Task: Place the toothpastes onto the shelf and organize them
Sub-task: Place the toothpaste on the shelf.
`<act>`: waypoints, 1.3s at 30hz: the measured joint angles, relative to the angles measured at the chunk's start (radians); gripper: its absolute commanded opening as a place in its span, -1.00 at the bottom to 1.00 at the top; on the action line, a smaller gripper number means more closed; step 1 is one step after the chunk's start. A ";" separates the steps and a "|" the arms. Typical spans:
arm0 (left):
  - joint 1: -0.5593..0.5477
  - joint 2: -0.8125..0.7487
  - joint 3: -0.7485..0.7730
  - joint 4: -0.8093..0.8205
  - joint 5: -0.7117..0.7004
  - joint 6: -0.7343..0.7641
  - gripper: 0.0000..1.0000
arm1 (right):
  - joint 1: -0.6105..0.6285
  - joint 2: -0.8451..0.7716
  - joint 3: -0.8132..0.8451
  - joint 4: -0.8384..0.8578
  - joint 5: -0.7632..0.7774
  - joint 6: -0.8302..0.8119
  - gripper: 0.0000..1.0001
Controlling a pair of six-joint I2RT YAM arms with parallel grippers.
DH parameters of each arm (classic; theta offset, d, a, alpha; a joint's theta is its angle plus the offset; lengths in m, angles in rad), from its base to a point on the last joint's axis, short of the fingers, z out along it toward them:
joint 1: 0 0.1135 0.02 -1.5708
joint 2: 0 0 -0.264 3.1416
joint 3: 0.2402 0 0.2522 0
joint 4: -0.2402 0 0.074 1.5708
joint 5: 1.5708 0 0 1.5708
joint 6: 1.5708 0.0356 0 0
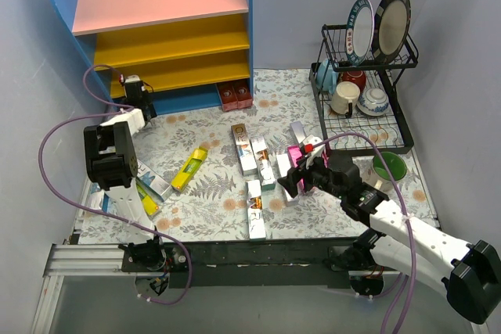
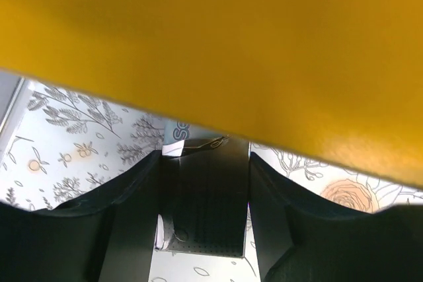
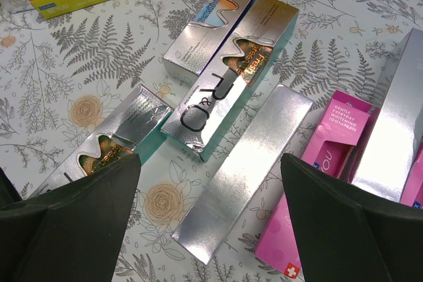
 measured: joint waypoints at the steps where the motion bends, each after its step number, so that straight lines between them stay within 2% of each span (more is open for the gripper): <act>1: 0.006 0.000 0.003 0.004 0.000 0.002 -0.05 | 0.000 0.004 0.000 0.000 0.002 0.000 0.90; 2: 0.010 0.000 0.005 0.008 0.002 0.001 0.06 | 0.000 0.006 0.000 0.000 0.003 -0.001 0.90; 8: 0.017 -0.021 -0.015 0.058 0.003 -0.026 0.36 | 0.000 0.015 0.000 0.000 0.006 -0.003 0.90; 9: 0.017 -0.031 -0.024 0.066 0.003 -0.032 0.46 | 0.000 0.016 0.000 0.000 0.005 -0.003 0.90; 17: 0.017 -0.140 -0.124 0.089 -0.001 -0.138 0.53 | 0.000 0.017 0.000 0.001 0.005 -0.003 0.90; 22: 0.017 -0.172 -0.186 0.094 -0.001 -0.183 0.38 | 0.000 0.008 -0.001 0.001 0.005 -0.003 0.90; 30: 0.019 -0.166 -0.207 0.082 -0.024 -0.193 -0.05 | 0.000 0.004 -0.005 0.003 0.005 -0.003 0.90; 39: 0.054 -0.098 -0.126 0.087 -0.028 -0.187 -0.14 | 0.000 0.004 -0.014 0.005 0.006 -0.003 0.90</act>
